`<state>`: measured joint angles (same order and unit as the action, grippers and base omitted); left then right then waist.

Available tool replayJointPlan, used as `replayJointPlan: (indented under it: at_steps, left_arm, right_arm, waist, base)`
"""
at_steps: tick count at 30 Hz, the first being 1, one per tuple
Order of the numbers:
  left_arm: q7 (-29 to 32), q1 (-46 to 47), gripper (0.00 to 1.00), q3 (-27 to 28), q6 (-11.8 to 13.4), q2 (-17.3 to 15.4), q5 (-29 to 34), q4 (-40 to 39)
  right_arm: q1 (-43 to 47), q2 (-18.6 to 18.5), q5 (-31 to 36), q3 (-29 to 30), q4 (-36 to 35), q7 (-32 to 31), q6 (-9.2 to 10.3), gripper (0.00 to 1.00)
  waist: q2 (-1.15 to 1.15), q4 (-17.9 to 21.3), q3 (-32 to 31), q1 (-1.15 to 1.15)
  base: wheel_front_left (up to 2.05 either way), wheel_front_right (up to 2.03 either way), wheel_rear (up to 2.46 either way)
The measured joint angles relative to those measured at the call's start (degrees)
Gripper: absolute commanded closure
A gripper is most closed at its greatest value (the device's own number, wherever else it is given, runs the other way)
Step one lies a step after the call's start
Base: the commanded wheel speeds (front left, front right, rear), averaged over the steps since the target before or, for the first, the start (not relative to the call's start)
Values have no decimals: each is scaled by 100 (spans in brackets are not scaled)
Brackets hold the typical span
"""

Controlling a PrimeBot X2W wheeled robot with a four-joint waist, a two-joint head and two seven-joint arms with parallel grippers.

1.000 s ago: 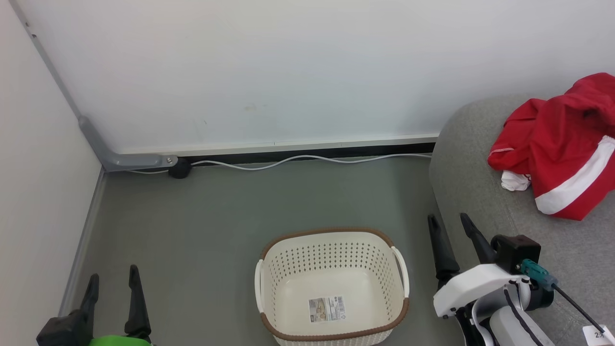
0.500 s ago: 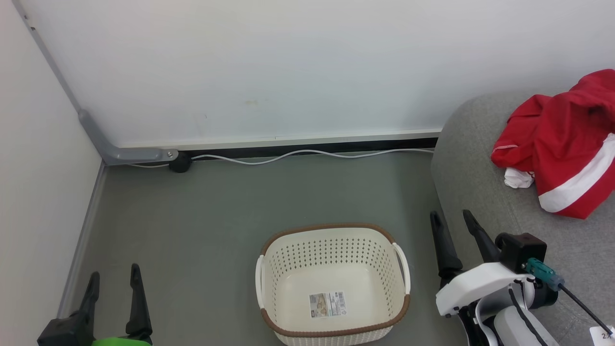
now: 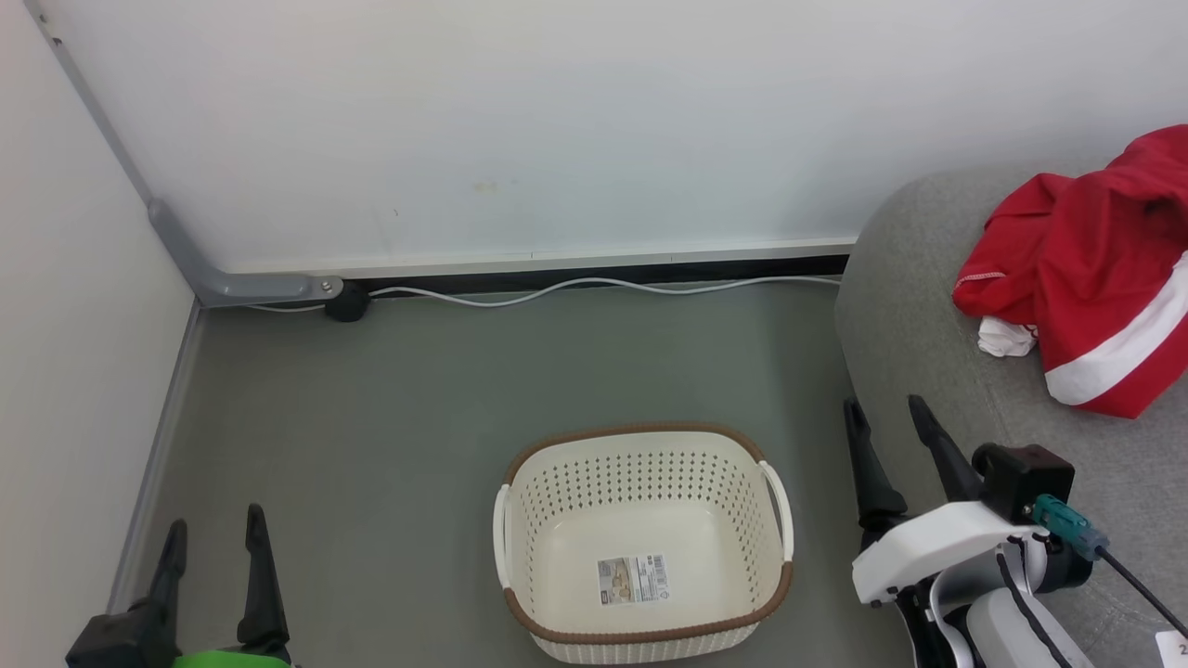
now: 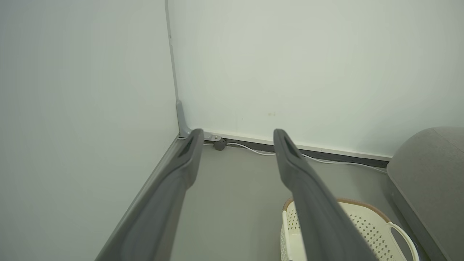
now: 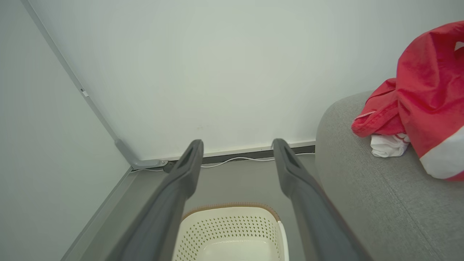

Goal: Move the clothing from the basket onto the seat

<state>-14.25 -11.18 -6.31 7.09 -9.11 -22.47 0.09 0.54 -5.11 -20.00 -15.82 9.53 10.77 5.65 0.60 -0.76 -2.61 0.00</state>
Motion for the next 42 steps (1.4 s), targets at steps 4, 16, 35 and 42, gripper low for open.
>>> replayJointPlan:
  at_steps: [4,16,35,42]
  left_arm:
    - [10,-7,100,-42,-1,100,-13,200]
    - [105,-24,100,-89,-83,229,-526,377]
    - [470,73,100,109,-307,311,-1933,521]
    - [626,167,100,188,-412,319,-2388,606]
  right_arm:
    - [97,31,-11,-14,159,1,0,100]
    - [320,76,-515,86,318,-43,-81,100]
    - [285,134,-1978,506,305,-368,-314,100]
    - [218,134,-2480,665,316,-487,-404,100]
  waist:
    - [0,-2,7,0]
    - [0,6,35,0]
    - [0,21,89,0]
    - [0,26,107,0]
  base:
    - [0,0,0]
    - [0,0,0]
    - [0,0,0]
    - [0,0,0]
